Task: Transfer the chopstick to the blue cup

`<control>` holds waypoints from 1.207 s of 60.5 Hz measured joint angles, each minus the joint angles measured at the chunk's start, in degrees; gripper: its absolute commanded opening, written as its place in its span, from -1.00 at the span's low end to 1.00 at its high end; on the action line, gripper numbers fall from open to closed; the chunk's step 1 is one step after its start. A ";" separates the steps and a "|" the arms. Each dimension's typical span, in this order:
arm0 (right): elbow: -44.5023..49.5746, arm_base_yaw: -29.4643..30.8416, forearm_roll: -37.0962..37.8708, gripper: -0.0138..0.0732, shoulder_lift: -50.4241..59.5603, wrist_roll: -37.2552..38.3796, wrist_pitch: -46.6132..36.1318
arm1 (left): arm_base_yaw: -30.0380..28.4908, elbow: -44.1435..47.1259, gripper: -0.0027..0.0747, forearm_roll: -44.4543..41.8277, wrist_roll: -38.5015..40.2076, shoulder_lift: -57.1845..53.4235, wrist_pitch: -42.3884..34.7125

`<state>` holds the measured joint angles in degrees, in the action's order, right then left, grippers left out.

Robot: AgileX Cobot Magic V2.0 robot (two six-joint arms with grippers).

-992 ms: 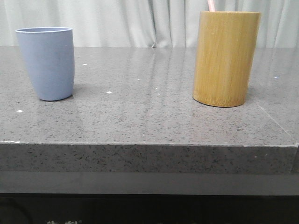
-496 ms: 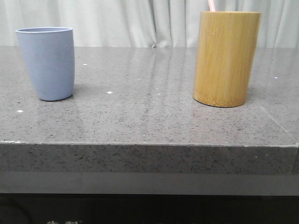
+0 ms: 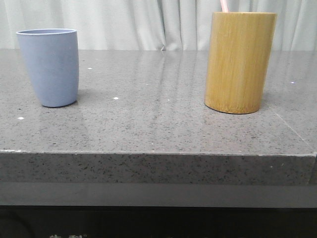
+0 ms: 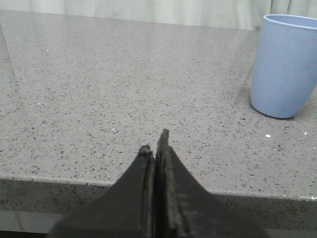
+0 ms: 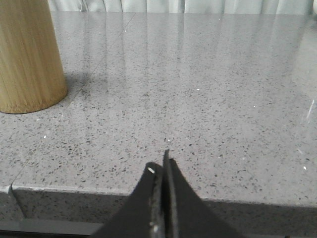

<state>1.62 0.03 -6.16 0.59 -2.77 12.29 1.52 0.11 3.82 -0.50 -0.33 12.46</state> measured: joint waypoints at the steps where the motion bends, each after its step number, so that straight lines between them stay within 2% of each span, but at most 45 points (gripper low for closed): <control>1: 0.00 0.00 0.00 -0.88 0.00 0.00 0.00 | 0.00 0.00 -0.98 0.00 0.00 0.00 0.00; 49: 0.00 0.00 -0.69 -0.88 0.00 0.00 -2.38 | 0.00 0.00 -0.98 0.00 0.00 0.00 0.00; 57: 0.00 0.00 -0.79 -0.88 0.00 0.00 -2.52 | 0.00 0.00 -0.98 0.00 0.00 0.00 -2.80; 67: -1.00 0.00 -0.79 -0.88 0.00 0.00 -3.12 | 0.00 -0.29 -0.98 0.10 0.00 0.00 -11.11; 73: -5.60 0.00 -0.79 -0.88 0.00 0.00 -2.23 | 0.00 -3.32 -0.98 0.10 0.00 0.00 -10.80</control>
<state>-3.99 0.03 -6.95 0.59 -2.77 10.06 1.52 -3.21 3.92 -0.50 -0.33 1.67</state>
